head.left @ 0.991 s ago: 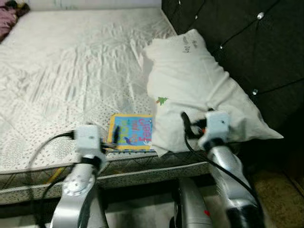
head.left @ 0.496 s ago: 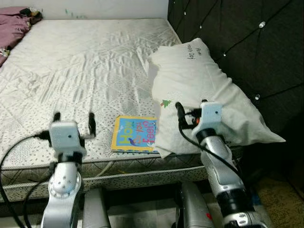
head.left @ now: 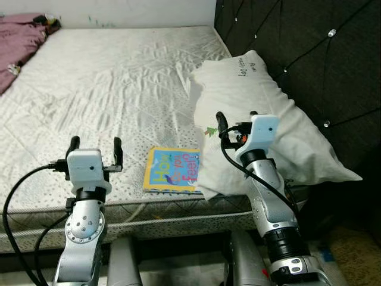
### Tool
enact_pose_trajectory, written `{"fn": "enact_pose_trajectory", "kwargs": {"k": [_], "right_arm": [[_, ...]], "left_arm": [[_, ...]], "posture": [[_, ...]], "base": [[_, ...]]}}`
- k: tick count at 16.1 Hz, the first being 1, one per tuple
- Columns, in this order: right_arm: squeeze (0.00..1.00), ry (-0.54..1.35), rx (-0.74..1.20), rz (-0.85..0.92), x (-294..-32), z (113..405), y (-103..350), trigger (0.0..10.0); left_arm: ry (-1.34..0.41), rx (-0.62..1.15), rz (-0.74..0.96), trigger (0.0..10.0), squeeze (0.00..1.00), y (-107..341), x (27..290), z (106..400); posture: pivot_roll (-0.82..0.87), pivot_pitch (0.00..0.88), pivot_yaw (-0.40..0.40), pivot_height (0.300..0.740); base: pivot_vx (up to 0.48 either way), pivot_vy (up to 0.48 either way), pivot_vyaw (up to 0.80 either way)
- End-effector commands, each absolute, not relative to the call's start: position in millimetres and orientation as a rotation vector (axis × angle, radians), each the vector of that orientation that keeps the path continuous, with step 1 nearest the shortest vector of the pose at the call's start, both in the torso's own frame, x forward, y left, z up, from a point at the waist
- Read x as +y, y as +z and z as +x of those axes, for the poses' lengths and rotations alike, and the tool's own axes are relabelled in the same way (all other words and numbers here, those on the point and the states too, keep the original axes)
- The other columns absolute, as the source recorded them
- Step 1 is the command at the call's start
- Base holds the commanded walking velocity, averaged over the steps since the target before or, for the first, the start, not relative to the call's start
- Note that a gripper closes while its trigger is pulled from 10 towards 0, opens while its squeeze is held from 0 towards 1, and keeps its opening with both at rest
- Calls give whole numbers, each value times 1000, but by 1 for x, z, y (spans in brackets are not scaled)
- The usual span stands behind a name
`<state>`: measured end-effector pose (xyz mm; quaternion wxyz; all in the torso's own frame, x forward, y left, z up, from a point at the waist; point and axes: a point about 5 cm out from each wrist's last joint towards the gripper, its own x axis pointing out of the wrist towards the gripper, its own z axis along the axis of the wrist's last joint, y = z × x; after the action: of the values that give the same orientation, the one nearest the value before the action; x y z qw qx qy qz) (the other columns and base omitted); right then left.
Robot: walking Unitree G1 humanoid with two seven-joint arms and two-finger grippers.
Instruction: Clean up the room
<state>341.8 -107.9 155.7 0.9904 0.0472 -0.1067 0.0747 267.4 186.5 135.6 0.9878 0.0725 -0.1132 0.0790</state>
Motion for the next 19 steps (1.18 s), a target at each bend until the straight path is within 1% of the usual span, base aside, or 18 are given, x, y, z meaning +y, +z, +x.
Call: {"fn": "enact_pose_trajectory", "kwargs": {"k": [1,4,7,9,12,13,17,19], "right_arm": [[0,134,-219,105,-110,340,155,10000],[0,96,-163,94,-119,334,133,10000],[0,119,-172,84,-116,330,136,10000],[0,122,-160,78,-119,330,131,10000],[0,78,-176,83,-125,332,135,10000],[0,71,-176,82,-127,331,135,10000],[0,65,-169,57,-136,324,133,10000],[0,60,-163,46,-140,320,132,10000]], "left_arm": [[164,-226,140,10000,0,135,189,269],[169,-228,149,10000,0,133,186,276],[178,-256,140,10000,0,143,187,274],[199,-225,139,10000,0,136,190,269],[197,-194,148,10000,0,135,185,270],[194,-196,145,10000,0,136,183,272],[161,-199,147,10000,0,138,176,277],[176,-197,138,10000,0,137,176,277]], "posture": [[25,0,28,591],[41,0,24,630],[67,0,16,665],[81,0,25,689],[79,0,38,734],[71,0,39,740],[51,0,28,740],[45,0,20,740]], "base": [[0,0,0],[0,0,0],[0,0,0],[0,0,0],[0,0,0],[0,0,0],[0,0,0],[0,0,0]]}}
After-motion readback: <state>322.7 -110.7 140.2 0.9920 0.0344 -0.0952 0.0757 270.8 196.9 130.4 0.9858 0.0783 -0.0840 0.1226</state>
